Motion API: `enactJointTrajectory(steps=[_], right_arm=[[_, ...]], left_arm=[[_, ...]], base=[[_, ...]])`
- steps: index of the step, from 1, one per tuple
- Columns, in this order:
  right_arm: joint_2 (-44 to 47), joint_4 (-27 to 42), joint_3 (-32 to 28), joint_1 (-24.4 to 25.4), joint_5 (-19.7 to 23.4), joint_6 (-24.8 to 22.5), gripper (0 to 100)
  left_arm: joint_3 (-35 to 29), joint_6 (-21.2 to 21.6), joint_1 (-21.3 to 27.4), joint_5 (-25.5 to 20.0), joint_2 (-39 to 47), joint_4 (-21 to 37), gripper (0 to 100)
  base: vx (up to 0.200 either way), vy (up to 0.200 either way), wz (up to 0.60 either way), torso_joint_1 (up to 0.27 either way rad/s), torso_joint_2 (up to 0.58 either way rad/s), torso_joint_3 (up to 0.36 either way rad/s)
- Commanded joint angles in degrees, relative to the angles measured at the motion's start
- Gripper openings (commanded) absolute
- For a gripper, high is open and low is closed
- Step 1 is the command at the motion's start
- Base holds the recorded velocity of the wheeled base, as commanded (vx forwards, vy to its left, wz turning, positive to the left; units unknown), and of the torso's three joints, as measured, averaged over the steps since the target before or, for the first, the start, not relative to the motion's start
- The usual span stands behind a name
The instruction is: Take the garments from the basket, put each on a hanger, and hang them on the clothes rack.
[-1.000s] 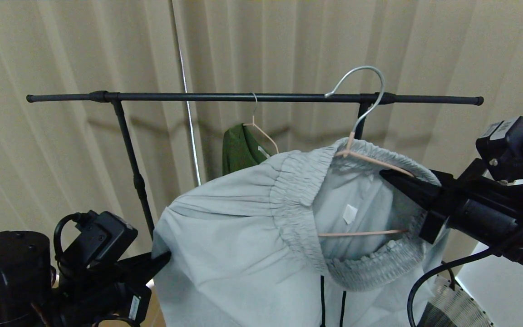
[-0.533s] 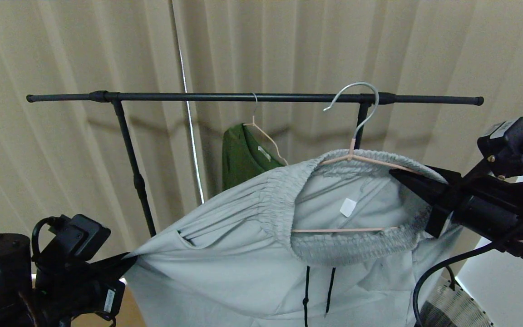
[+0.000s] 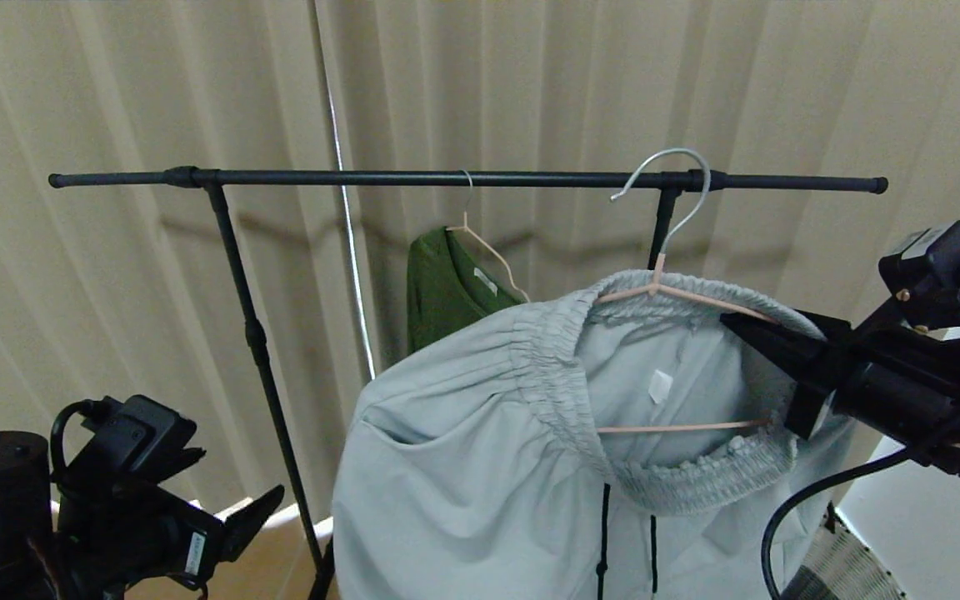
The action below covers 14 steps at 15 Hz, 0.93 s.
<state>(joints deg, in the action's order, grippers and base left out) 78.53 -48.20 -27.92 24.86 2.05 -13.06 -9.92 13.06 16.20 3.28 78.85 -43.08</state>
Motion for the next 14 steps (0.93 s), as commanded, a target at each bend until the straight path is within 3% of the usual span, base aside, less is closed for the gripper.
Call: enactJointTrajectory(steps=[1, 3, 5, 7, 9, 14], right_arm=[[0.13, 0.21, 0.58, -0.6, -0.03, -0.13, 0], [0.39, 0.3, 1.29, -2.09, -0.03, -0.13, 0], [0.22, 0.13, 3.66, -6.84, -0.91, -0.04, 0], [-0.4, -0.4, 6.38, -11.67, -4.25, -0.22, 0], [-1.01, 0.13, 7.44, -12.2, -6.71, -0.22, 0], [-0.75, -0.49, 14.21, -13.69, -6.88, 0.22, 0]], left_arm=[[0.43, -0.14, 0.23, -0.12, -2.21, -0.07, 100], [1.05, -1.37, 0.94, -0.12, -4.58, -0.07, 100], [1.31, -5.67, 1.64, -0.91, -8.98, -0.07, 100], [3.24, -6.38, 1.55, -0.91, -13.02, -0.07, 100], [3.42, -6.02, 1.55, -0.99, -16.09, 0.1, 100], [2.8, -6.02, 0.06, -0.99, -18.64, 0.02, 100]], base=[[0.0, 0.0, 0.0, 0.0, 0.0, 0.0], [0.0, 0.0, 0.0, 0.0, 0.0, 0.0], [0.0, 0.0, 0.0, 0.0, 0.0, 0.0], [0.0, 0.0, 0.0, 0.0, 0.0, 0.0], [0.0, 0.0, 0.0, 0.0, 0.0, 0.0], [0.0, 0.0, 0.0, 0.0, 0.0, 0.0]])
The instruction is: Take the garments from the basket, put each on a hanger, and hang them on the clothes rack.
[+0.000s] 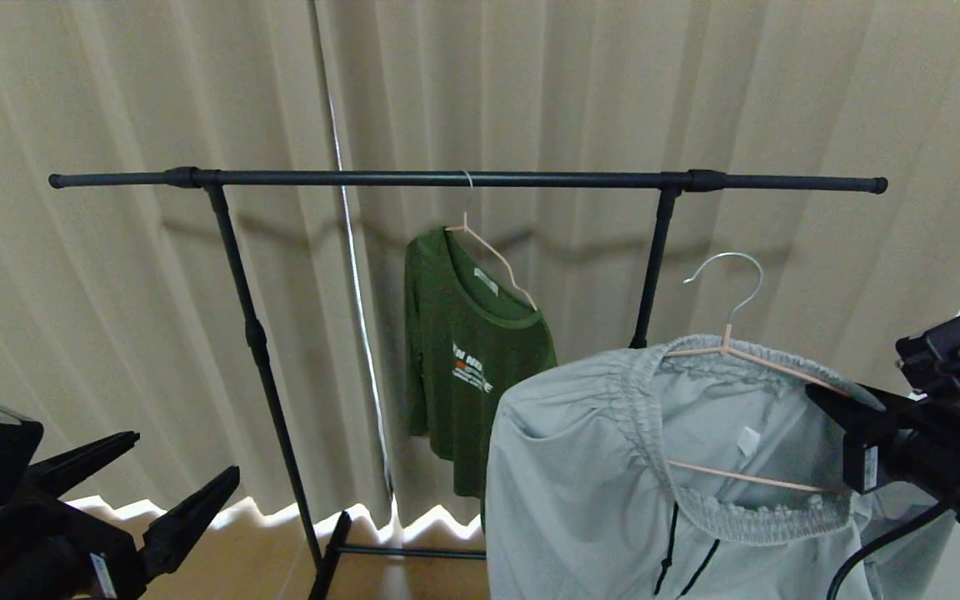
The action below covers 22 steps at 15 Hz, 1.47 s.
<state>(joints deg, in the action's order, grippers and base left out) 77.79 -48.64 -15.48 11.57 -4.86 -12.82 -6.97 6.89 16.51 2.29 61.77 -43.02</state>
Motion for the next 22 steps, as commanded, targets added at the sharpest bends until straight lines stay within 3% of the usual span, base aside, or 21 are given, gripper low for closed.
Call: enactJointTrajectory(steps=[1, 4, 17, 22], right_arm=[[0.0, -0.05, 2.03, -0.49, 0.03, 0.08, 0], [-2.38, -0.14, 3.88, -0.58, -0.06, 2.45, 0], [-0.88, -0.05, 2.56, -3.4, -0.15, 3.86, 0], [-1.15, -0.14, 1.24, -9.37, -2.26, 3.77, 0]], left_arm=[[-0.15, 0.23, -0.25, -0.01, -1.65, -0.05, 100], [0.03, 0.58, -0.07, -0.01, -1.92, -0.05, 100], [0.38, 2.43, -0.07, -0.09, -5.08, -0.05, 100], [1.52, 2.43, 1.25, -0.09, -5.17, 0.04, 100]], base=[[0.0, 0.0, 0.0, 0.0, 0.0, 0.0], [0.0, 0.0, 0.0, 0.0, 0.0, 0.0], [0.0, 0.0, 0.0, 0.0, 0.0, 0.0], [0.0, 0.0, 0.0, 0.0, 0.0, 0.0]])
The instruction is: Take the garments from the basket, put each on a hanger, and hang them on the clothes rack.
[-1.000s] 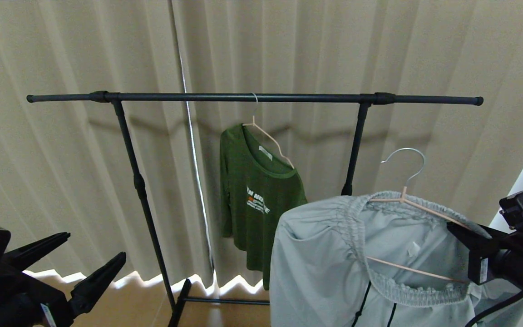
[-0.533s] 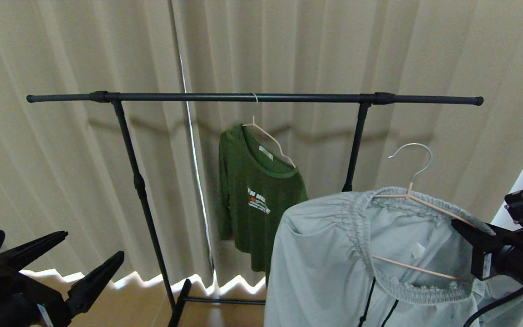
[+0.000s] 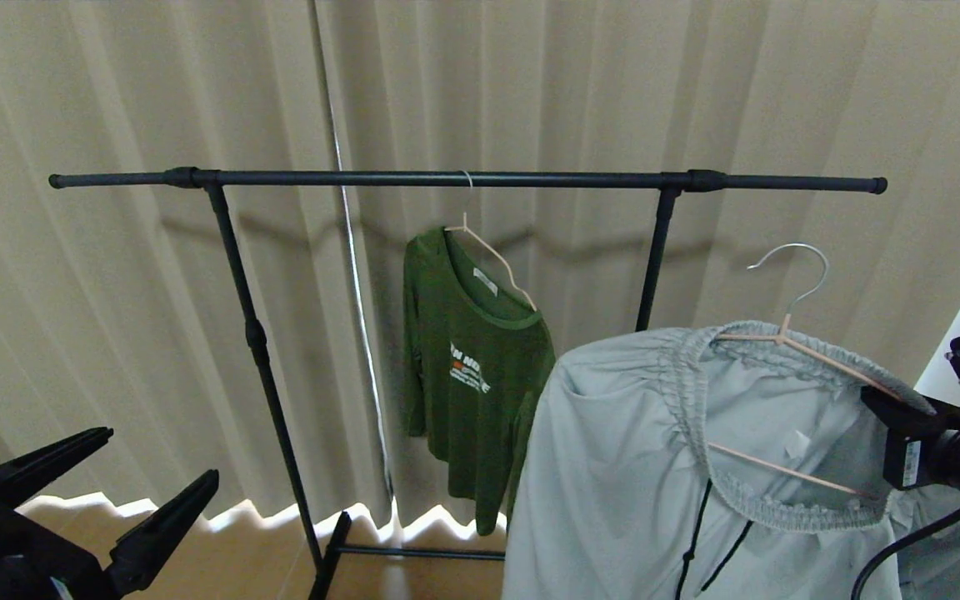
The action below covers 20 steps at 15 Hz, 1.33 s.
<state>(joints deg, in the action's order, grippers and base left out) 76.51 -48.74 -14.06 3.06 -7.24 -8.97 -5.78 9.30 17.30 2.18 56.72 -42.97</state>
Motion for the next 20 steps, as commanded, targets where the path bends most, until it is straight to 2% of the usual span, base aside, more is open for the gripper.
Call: enactJointTrajectory(steps=[1, 3, 7, 17, 20], right_arm=[[0.22, 0.05, -0.36, -1.13, -1.11, -0.08, 0], [-0.13, 0.05, -0.45, -1.3, -1.46, -0.08, 0], [-0.22, -0.04, -0.45, -5.34, -2.43, -1.49, 0], [-0.31, -0.04, -0.36, -5.34, -2.43, -1.57, 0], [-0.31, -0.04, -0.27, -5.34, -2.43, -1.57, 0]], left_arm=[[0.59, -0.07, 1.16, 0.02, -0.12, -0.09, 100], [0.5, -0.07, 1.16, 0.02, -0.12, -0.09, 100], [0.5, -0.6, 0.89, 0.02, -0.12, -0.09, 100], [-0.29, -0.51, 0.1, 0.28, 0.23, 0.26, 100], [-0.11, -0.51, 0.02, 0.19, 0.23, 0.26, 100]], base=[[0.0, 0.0, 0.0, 0.0, 0.0, 0.0], [0.0, 0.0, 0.0, 0.0, 0.0, 0.0], [0.0, 0.0, 0.0, 0.0, 0.0, 0.0], [0.0, 0.0, 0.0, 0.0, 0.0, 0.0], [0.2, 0.0, 0.0, -0.009, 0.0, 0.004]])
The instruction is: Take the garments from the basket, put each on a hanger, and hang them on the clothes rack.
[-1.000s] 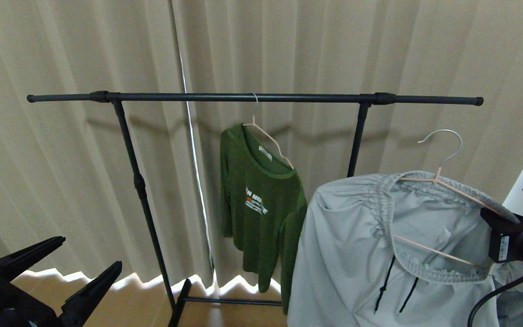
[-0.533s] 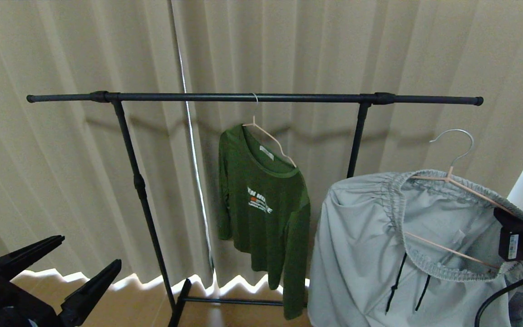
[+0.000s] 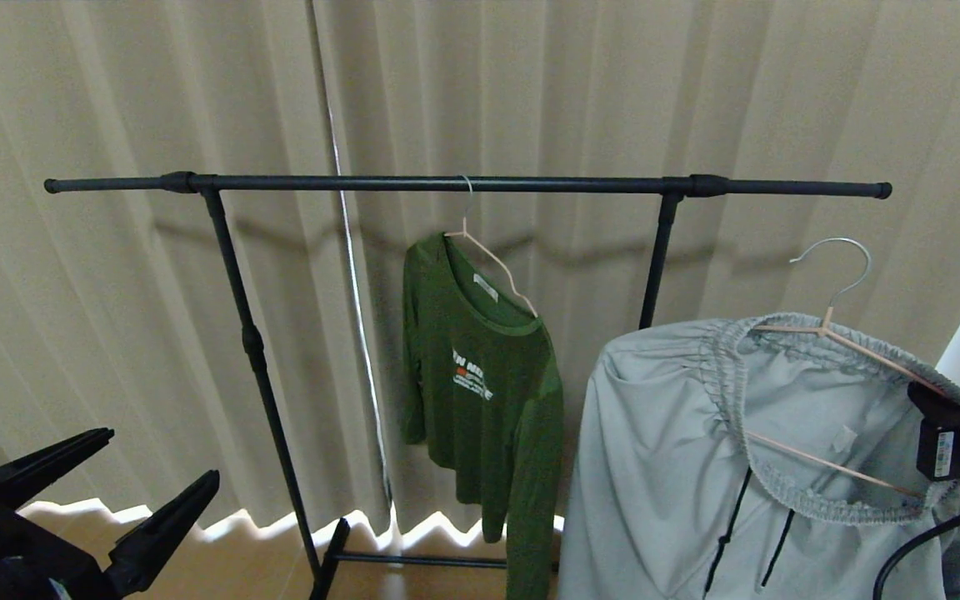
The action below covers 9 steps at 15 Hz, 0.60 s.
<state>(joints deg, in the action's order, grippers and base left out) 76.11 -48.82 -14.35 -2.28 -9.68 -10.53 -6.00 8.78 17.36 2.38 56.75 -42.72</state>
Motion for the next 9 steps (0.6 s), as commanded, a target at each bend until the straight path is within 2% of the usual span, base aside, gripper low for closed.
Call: enactJointTrajectory(steps=[1, 9], right_arm=[[0.1, 0.04, 0.02, -0.01, 0.01, -0.01, 0], [-0.34, 0.04, 0.37, 0.26, 0.1, -0.19, 0]], left_arm=[[0.11, 0.01, -0.04, 0.08, 0.21, 0.0, 100], [0.64, 0.19, -0.04, 0.0, 0.21, 0.09, 100]], base=[[0.2, 0.0, 0.0, 0.007, 0.0, 0.002], [0.2, 0.0, 0.0, 0.007, 0.0, 0.001]])
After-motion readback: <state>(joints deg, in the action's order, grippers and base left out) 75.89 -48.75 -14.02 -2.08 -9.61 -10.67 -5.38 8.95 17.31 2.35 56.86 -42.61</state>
